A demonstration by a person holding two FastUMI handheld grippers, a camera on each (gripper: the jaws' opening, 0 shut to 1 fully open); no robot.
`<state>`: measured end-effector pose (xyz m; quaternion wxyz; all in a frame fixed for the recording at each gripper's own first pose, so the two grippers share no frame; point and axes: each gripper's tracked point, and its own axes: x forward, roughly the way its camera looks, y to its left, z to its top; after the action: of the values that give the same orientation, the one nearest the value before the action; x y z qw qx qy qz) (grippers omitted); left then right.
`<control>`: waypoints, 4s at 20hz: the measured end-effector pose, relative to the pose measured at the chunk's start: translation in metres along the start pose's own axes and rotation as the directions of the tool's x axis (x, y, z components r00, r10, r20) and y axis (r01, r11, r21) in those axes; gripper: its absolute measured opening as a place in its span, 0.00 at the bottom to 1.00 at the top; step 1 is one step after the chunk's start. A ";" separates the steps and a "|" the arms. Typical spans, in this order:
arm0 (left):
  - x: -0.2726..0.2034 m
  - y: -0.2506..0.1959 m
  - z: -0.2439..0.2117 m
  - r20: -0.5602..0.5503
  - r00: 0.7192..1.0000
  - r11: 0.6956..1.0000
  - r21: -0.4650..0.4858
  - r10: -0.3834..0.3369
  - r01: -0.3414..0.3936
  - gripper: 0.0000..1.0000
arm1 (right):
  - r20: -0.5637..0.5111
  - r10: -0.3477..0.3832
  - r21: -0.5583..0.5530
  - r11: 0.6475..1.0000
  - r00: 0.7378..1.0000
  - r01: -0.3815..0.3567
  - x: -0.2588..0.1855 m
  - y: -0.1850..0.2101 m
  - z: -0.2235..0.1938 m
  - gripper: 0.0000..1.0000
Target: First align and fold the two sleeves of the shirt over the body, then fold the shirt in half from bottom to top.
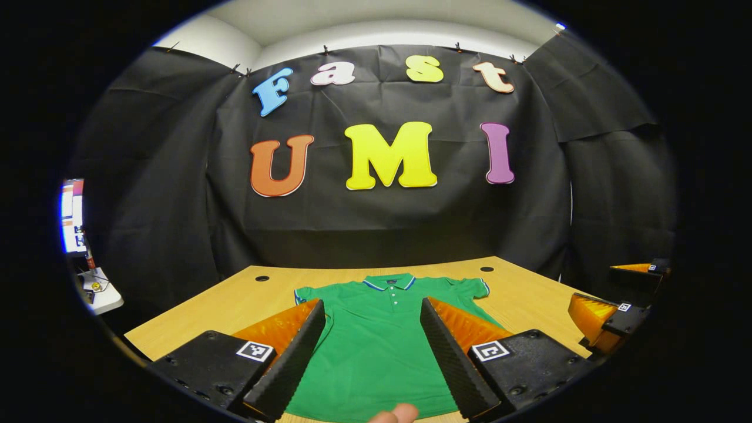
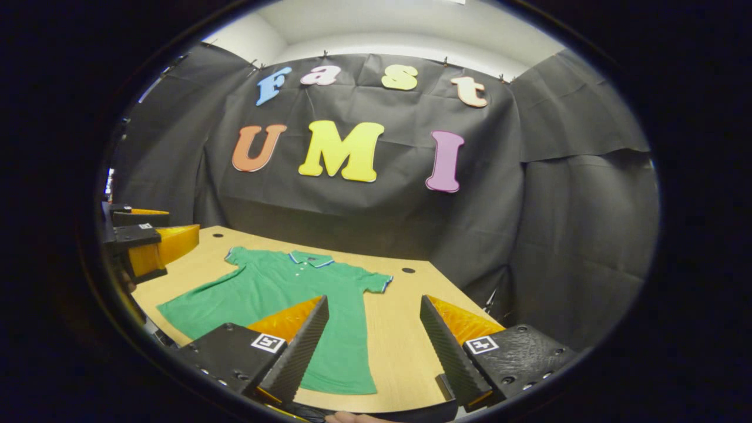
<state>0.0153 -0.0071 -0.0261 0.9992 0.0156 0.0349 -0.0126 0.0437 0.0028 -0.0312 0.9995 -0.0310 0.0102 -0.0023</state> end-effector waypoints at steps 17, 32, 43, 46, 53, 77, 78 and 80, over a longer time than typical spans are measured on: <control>0.043 0.064 -0.045 -0.102 0.986 0.989 -0.060 0.129 -0.135 1.00 | -0.226 -0.073 -0.058 0.996 0.971 0.061 0.349 -0.009 -0.047 0.95; 0.057 0.059 -0.071 -0.163 0.980 0.991 -0.048 0.115 -0.124 1.00 | -0.525 0.077 0.298 0.949 0.848 0.099 0.407 0.003 -0.113 0.27; 0.055 0.057 -0.074 -0.181 0.978 0.991 -0.067 0.104 -0.118 1.00 | -0.393 0.028 0.152 0.988 0.919 0.035 0.408 0.007 -0.057 0.02; 0.053 0.057 -0.071 -0.175 0.980 0.992 -0.056 0.100 -0.112 1.00 | -0.340 0.058 0.069 0.997 0.939 -0.037 0.400 0.031 -0.039 0.02; 0.053 0.050 -0.070 -0.176 0.980 0.992 -0.072 0.090 -0.104 1.00 | -0.259 0.161 -0.004 0.986 0.952 -0.167 0.386 0.097 -0.015 0.07; 0.179 0.114 0.017 -0.186 0.949 0.958 -0.086 0.253 -0.273 1.00 | 0.081 0.139 -0.008 0.990 0.987 -0.139 0.118 0.000 0.030 0.95; 0.196 0.123 0.017 -0.203 0.942 0.951 -0.102 0.266 -0.290 1.00 | 0.076 0.155 0.008 0.988 0.985 -0.156 0.120 -0.001 0.026 0.95; 0.232 0.137 0.000 -0.259 0.930 0.945 -0.131 0.260 -0.301 1.00 | 0.075 0.182 0.033 0.982 0.980 -0.185 0.124 -0.006 0.018 0.97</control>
<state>0.2506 0.1239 -0.0386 0.9769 -0.0627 0.1528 0.1357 0.1684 -0.0029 -0.0157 0.9956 -0.0103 -0.0230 0.0907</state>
